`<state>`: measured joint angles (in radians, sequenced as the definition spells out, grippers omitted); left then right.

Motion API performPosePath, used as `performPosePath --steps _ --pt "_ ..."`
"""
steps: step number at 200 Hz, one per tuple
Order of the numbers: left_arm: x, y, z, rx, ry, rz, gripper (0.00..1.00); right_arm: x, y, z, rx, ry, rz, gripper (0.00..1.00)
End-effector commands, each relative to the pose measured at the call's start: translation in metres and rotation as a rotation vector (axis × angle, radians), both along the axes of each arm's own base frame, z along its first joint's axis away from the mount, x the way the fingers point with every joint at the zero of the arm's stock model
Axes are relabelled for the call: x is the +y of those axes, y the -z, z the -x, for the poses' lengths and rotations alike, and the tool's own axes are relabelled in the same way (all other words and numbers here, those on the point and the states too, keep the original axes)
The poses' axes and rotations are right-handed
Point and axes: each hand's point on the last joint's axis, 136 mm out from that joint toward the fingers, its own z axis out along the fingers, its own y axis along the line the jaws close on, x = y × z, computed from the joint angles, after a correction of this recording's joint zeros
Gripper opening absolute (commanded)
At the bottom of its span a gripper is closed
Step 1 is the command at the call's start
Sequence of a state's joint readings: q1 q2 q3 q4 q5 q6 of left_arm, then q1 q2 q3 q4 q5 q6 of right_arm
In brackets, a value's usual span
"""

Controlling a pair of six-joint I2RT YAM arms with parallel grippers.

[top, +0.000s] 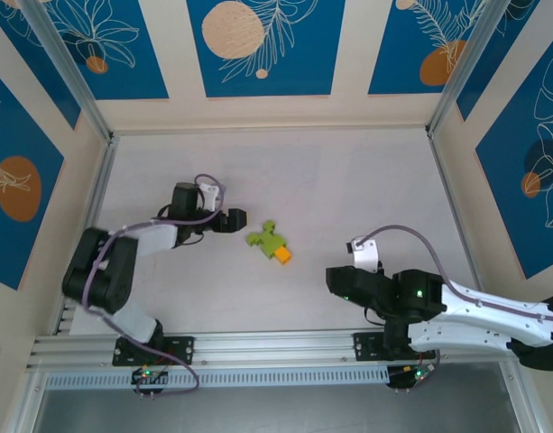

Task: Assemble a carrot with lego

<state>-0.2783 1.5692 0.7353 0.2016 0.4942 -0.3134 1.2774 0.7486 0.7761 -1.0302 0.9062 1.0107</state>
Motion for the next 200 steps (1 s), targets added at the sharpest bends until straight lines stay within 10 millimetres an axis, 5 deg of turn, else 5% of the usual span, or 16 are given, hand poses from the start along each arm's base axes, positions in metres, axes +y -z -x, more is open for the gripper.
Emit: performPosePath --steps 1,41,57,79,98,121,154,169,200 --pt "0.035 -0.023 0.007 -0.059 -0.129 -0.125 0.99 0.006 0.009 -0.009 0.017 -0.004 0.094 0.72" --pt "0.027 -0.025 0.056 0.025 -0.076 -0.125 0.99 0.026 0.007 -0.020 0.036 -0.046 0.076 0.72" --pt "0.043 -0.022 0.061 0.002 -0.121 -0.194 0.99 0.030 0.007 -0.029 0.047 -0.055 0.037 0.72" --pt "0.098 -0.037 0.047 -0.121 -0.318 -0.423 0.99 0.023 0.006 -0.057 0.027 -0.040 0.042 0.73" --pt "0.141 -0.059 0.025 -0.315 -0.500 -0.547 0.99 -0.004 0.012 -0.105 -0.062 0.019 0.075 0.76" --pt "0.181 -0.055 0.002 -0.401 -0.667 -0.543 0.99 -0.042 0.014 -0.147 -0.179 0.109 -0.046 0.80" --pt "0.191 -0.027 -0.023 -0.428 -0.660 -0.588 0.99 -0.095 0.005 -0.170 -0.402 0.233 -0.040 0.86" --pt "0.191 -0.022 -0.027 -0.424 -0.646 -0.597 0.99 -0.096 0.009 -0.179 -0.460 0.202 -0.057 0.87" --pt "0.182 -0.013 -0.038 -0.409 -0.552 -0.546 0.99 -0.097 0.054 -0.206 -0.356 0.184 -0.018 0.88"
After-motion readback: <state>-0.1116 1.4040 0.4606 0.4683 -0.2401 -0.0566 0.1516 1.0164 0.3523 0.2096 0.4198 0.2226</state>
